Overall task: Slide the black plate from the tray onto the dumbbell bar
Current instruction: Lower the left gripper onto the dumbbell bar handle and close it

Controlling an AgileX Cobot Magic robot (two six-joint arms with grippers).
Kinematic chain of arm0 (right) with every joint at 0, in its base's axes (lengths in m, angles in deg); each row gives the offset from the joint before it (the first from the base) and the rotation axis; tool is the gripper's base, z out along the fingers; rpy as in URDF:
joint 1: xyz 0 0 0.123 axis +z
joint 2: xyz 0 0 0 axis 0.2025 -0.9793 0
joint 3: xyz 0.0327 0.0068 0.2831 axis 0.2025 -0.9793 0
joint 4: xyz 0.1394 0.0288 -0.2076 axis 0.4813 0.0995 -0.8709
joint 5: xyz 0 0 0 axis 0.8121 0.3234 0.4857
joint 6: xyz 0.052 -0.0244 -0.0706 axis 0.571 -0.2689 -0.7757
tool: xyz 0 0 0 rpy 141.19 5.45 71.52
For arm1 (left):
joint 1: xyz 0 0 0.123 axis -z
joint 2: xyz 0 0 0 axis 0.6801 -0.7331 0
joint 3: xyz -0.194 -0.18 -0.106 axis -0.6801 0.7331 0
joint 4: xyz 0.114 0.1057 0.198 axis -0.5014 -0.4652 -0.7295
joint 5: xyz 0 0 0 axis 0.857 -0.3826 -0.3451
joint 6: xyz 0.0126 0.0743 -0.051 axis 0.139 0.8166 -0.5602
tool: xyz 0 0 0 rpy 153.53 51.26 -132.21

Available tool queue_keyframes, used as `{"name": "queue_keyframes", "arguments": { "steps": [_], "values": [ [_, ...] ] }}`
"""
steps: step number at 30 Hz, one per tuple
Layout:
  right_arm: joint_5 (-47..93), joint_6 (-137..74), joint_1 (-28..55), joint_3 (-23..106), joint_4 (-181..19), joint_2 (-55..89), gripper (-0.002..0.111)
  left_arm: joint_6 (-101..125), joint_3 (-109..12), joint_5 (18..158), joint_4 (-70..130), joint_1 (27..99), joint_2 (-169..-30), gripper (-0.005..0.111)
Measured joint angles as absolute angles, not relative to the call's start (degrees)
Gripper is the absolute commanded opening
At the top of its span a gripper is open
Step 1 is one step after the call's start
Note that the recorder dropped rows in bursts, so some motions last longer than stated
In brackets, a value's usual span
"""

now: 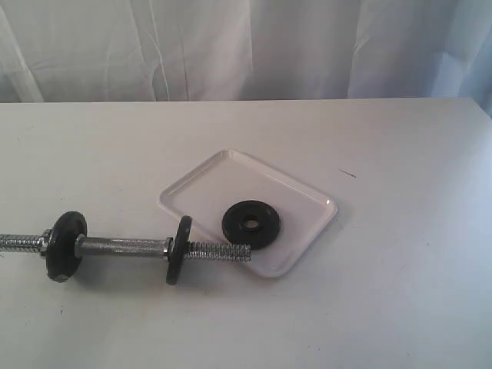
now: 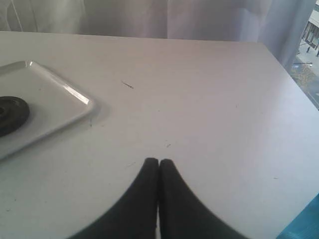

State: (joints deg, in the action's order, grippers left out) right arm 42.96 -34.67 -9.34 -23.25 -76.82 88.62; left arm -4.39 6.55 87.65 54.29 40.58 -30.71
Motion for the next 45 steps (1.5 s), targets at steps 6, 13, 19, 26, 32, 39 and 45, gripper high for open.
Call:
{"name": "queue_keyframes", "arguments": {
  "steps": [6, 13, 19, 26, 32, 39, 45],
  "values": [
    [43.0, -34.7, -9.3, -23.3, -76.8, 88.6, 0.0, 9.2, -15.4, 76.8, 43.1, 40.6, -47.8, 0.0],
    [43.0, -34.7, -9.3, -23.3, -76.8, 88.6, 0.0, 45.1, -49.4, 41.6, 50.2, 40.6, -83.5, 0.02],
    [43.0, -34.7, -9.3, -23.3, -76.8, 88.6, 0.0, 57.8, -65.4, 23.0, 60.8, 46.4, -107.7, 0.096],
    [43.0, -34.7, -9.3, -23.3, -76.8, 88.6, 0.0, 57.9, -65.8, 23.1, 47.4, 64.8, -120.4, 0.098],
    [43.0, -34.7, -9.3, -23.3, -76.8, 88.6, 0.0, 56.4, -65.8, 25.9, 35.7, 70.5, -127.0, 0.098],
    [43.0, -34.7, -9.3, -23.3, -76.8, 88.6, 0.0, 58.4, -65.8, 32.9, 35.2, 70.6, -134.4, 0.098],
    [43.0, -34.7, -9.3, -23.3, -76.8, 88.6, 0.0, 61.0, -65.8, 37.4, 35.1, 70.6, -138.5, 0.098]
  ]
}}
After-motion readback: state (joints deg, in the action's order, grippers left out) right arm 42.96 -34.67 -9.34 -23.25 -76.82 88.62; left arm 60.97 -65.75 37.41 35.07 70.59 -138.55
